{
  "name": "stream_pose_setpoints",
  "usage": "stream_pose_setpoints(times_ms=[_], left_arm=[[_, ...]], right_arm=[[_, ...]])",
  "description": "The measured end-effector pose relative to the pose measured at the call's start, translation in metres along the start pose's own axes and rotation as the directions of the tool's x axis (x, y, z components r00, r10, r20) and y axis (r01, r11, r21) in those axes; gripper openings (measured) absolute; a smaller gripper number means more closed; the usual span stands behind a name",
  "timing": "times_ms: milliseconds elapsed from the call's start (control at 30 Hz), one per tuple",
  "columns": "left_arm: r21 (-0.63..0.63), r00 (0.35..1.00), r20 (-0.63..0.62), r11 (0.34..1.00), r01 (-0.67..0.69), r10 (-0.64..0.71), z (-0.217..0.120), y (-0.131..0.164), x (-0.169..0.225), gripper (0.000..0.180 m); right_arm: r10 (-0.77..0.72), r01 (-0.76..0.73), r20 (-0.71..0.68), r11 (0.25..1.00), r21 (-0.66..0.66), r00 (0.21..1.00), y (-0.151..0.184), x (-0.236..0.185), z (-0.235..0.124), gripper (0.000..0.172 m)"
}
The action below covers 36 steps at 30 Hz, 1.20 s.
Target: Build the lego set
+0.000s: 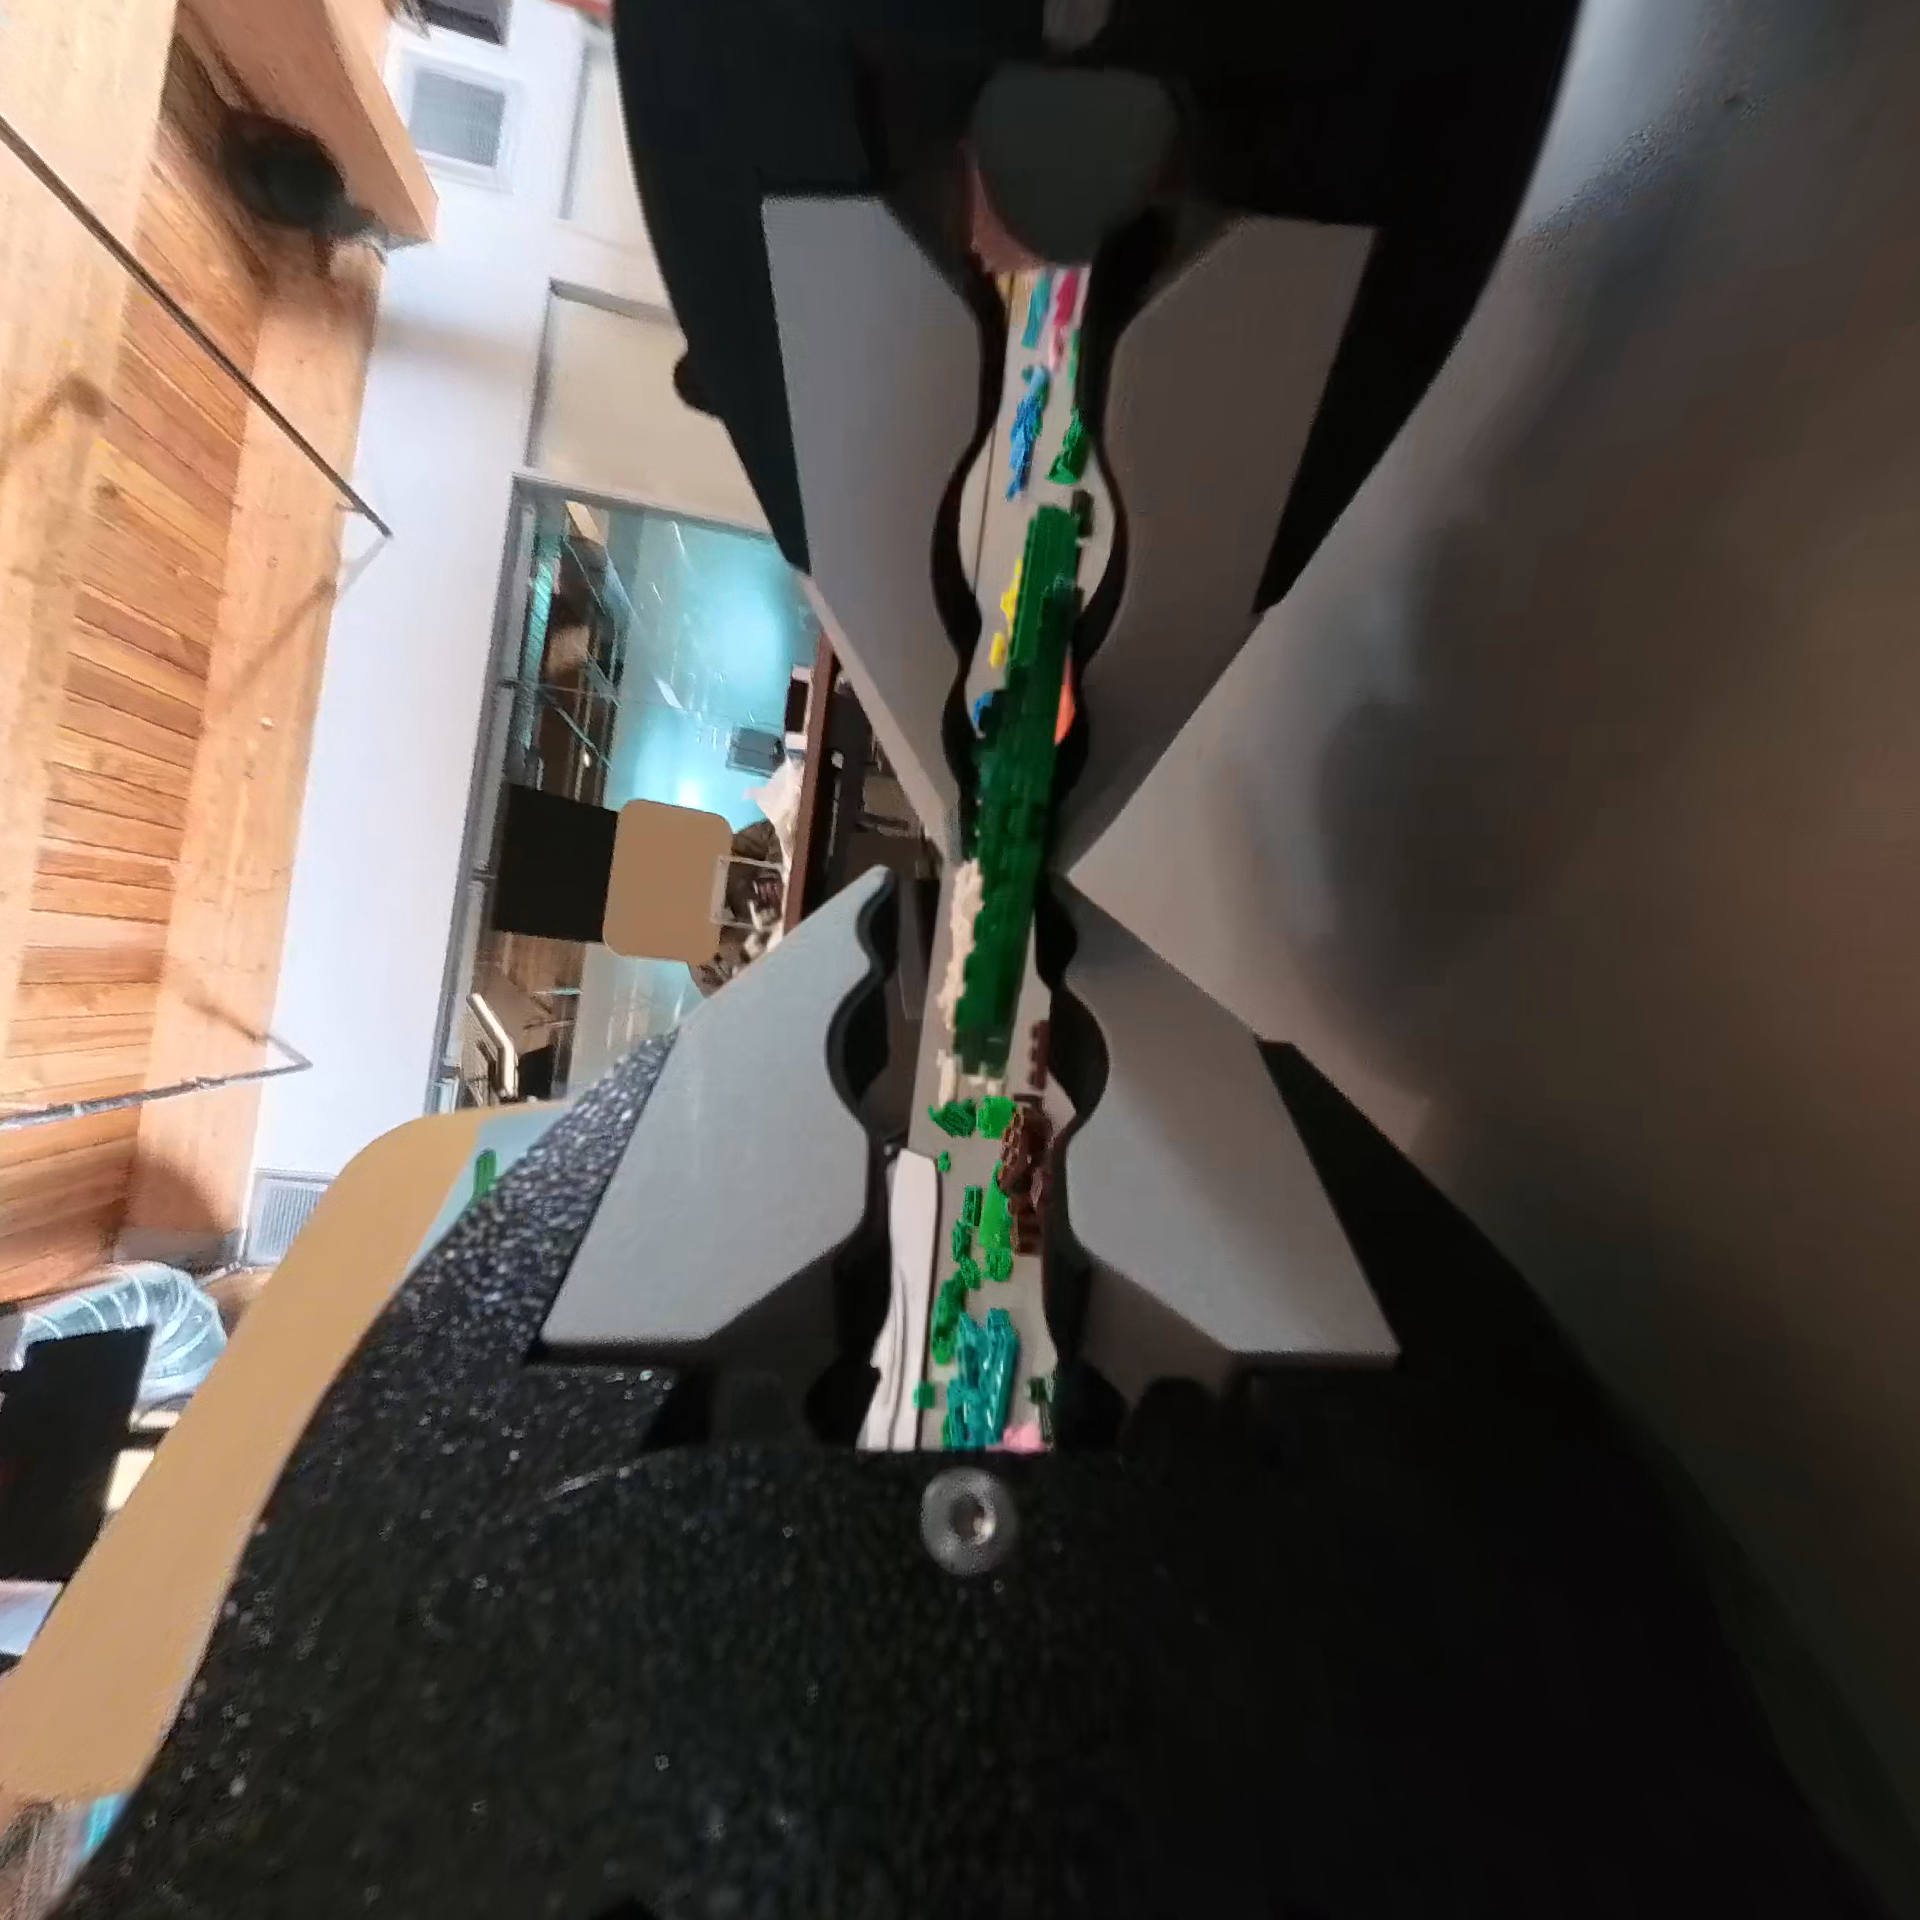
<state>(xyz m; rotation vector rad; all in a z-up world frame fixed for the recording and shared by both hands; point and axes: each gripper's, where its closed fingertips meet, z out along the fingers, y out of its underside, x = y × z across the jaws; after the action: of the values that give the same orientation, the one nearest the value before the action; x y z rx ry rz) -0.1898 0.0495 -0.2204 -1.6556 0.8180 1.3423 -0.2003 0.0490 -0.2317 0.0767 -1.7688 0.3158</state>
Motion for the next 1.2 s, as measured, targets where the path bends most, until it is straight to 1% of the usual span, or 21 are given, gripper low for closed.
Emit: stream_pose_setpoints(times_ms=[67, 133, 333, 433, 667, 900, 1000, 1067, 1200], left_arm=[[0.035, 0.999, 0.014, 0.999, -0.034, 0.034, -0.002, -0.007, 0.0, 0.018], [0.036, 0.998, 0.018, 0.997, -0.063, 0.062, -0.002, -0.01, 0.002, 0.012], [0.014, 0.996, -0.015, 0.996, -0.091, 0.091, -0.001, -0.008, 0.007, 0.01], [-0.002, 0.997, -0.078, 1.0, -0.025, 0.025, 0.0, -0.007, 0.013, 0.006], [0.0, 0.996, -0.092, 1.0, 0.018, -0.018, 0.0, -0.006, 0.013, 0.005], [-0.014, 0.995, -0.096, 1.0, -0.012, 0.01, 0.0, -0.003, 0.015, 0.005], [-0.009, 0.996, -0.09, 1.0, -0.007, 0.006, -0.001, -0.004, 0.014, 0.005], [-0.004, 0.997, -0.082, 1.0, 0.003, -0.004, -0.001, -0.006, 0.012, 0.005], [-0.014, 0.995, -0.104, 1.0, -0.013, 0.011, -0.001, -0.004, 0.017, 0.005]], right_arm=[[0.044, -0.044, 0.009, 0.999, 0.002, 0.999, 0.002, 0.001, 0.0, 0.012], [0.065, -0.065, 0.013, 0.998, -0.001, 0.998, 0.004, 0.002, 0.0, 0.012], [0.064, -0.064, 0.038, 0.998, 0.003, 0.997, 0.005, -0.002, 0.001, 0.012], [0.031, -0.031, 0.039, 0.999, 0.008, 0.999, 0.007, -0.005, 0.001, 0.013], [0.003, -0.004, 0.026, 0.999, 0.033, 1.0, 0.007, -0.003, -0.001, 0.013], [-0.128, 0.128, -0.014, 0.991, -0.031, 0.992, 0.007, -0.004, 0.003, 0.013], [-0.097, 0.097, -0.008, 0.995, -0.03, 0.995, 0.007, -0.002, 0.002, 0.013], [-0.11, 0.109, -0.01, 0.993, -0.045, 0.994, 0.007, -0.001, 0.0, 0.012], [-0.129, 0.13, 0.017, 0.989, -0.073, 0.991, 0.008, -0.005, 0.001, 0.012]])
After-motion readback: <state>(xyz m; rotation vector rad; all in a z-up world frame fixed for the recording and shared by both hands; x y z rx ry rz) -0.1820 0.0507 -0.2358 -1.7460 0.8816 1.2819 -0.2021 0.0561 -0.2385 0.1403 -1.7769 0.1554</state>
